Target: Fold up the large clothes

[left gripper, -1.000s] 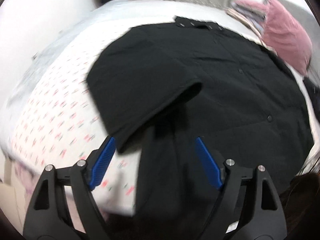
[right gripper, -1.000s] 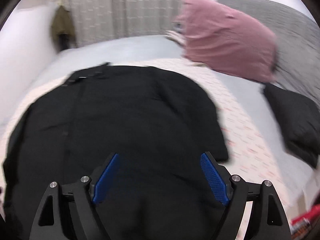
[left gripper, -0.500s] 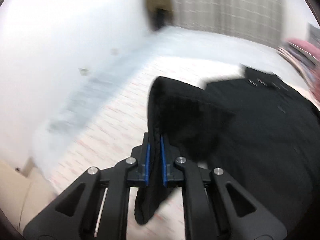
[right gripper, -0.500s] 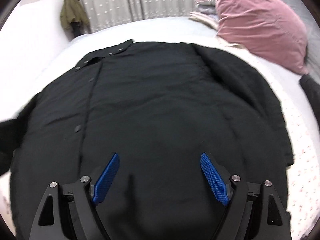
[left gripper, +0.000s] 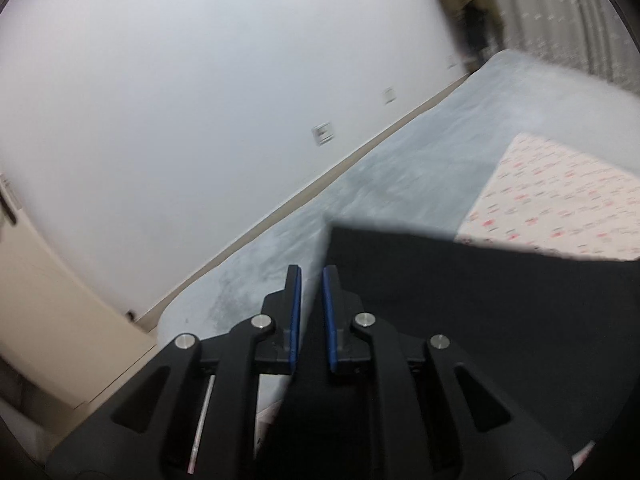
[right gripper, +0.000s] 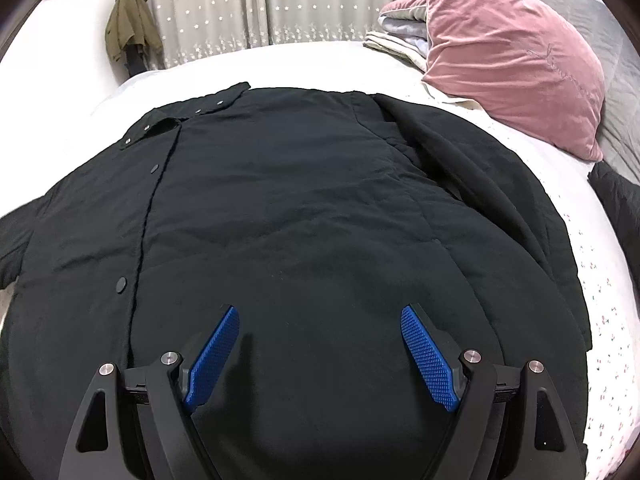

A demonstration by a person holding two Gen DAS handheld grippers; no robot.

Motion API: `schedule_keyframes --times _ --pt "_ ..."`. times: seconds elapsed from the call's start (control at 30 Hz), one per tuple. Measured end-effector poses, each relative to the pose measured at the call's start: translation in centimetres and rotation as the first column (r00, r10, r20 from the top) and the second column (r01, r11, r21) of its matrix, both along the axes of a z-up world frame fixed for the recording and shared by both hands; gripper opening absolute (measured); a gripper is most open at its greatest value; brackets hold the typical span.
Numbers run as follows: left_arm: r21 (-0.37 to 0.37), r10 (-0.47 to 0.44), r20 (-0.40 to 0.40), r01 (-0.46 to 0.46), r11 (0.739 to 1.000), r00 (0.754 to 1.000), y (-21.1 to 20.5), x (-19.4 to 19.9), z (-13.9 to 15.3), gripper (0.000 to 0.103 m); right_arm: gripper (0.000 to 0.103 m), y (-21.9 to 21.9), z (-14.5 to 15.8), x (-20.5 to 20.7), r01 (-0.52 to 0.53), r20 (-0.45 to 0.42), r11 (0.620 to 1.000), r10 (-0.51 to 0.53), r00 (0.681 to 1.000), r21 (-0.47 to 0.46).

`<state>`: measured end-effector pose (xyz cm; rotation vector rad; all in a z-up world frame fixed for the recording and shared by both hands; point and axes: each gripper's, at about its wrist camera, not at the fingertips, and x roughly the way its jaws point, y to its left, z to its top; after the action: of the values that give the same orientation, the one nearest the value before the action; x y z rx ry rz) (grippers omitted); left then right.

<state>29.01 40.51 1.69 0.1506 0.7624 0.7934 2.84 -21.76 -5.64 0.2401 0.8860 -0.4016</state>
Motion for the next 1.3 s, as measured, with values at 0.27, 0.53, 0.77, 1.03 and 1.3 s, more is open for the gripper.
schedule_keyframes --times 0.27,0.53,0.77,1.03,1.3 --pt "-0.229 -0.123 -0.017 0.116 0.966 0.992 -3.1 -2.7 -2.5 0.062 0.084 -0.7 2.1 -1.0 0.013 0.100 0.999 -0.008 0.995 -0.048" --pt "-0.517 -0.276 0.095 0.284 0.807 0.956 -12.6 -9.1 -2.5 0.081 0.084 -6.4 3.6 -4.3 0.174 0.102 0.980 -0.164 0.981 -0.096" --pt "-0.651 -0.402 0.239 0.453 0.609 0.884 -21.8 -12.2 -4.2 0.087 0.060 -15.4 4.1 -9.4 0.210 0.110 0.965 -0.228 0.967 0.160" --pt "-0.636 -0.504 0.222 0.516 0.574 0.835 -27.4 -10.9 -7.6 0.087 0.060 -18.1 2.4 -6.7 0.100 0.082 0.955 -0.127 0.989 0.278" --pt "-0.615 -0.539 0.203 0.535 0.579 0.817 -28.7 -10.6 -7.8 0.087 0.011 -17.8 0.1 -0.5 0.068 -0.087 0.968 -0.048 0.995 0.242"
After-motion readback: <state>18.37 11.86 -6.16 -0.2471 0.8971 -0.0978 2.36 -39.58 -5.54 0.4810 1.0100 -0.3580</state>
